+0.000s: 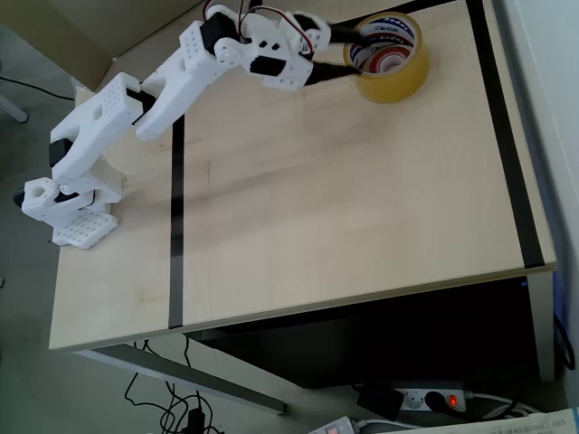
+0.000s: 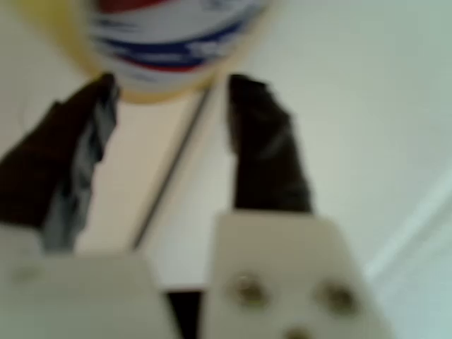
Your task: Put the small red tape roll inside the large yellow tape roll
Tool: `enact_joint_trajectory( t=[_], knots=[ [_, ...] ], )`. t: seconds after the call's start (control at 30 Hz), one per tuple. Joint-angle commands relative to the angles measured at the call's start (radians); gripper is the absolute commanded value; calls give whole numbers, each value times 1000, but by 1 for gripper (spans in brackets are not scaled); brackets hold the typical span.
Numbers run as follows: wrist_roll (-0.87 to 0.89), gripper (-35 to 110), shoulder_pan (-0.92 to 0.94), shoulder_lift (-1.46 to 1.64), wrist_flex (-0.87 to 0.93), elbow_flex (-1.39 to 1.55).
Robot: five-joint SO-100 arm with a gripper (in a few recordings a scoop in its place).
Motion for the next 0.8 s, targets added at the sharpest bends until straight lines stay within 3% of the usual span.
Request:
enact_joint_trajectory(
  t=[0.0,0.17,0.43,0.63,0.77],
  knots=[
    [-14,0,58,265,210,-67],
    [-91,0,229,469,528,-129],
    [5,0,354,1370,511,871],
    [67,0,448,2043,-291,2057],
    [115,0,413,2198,-514,2408]
  ],
)
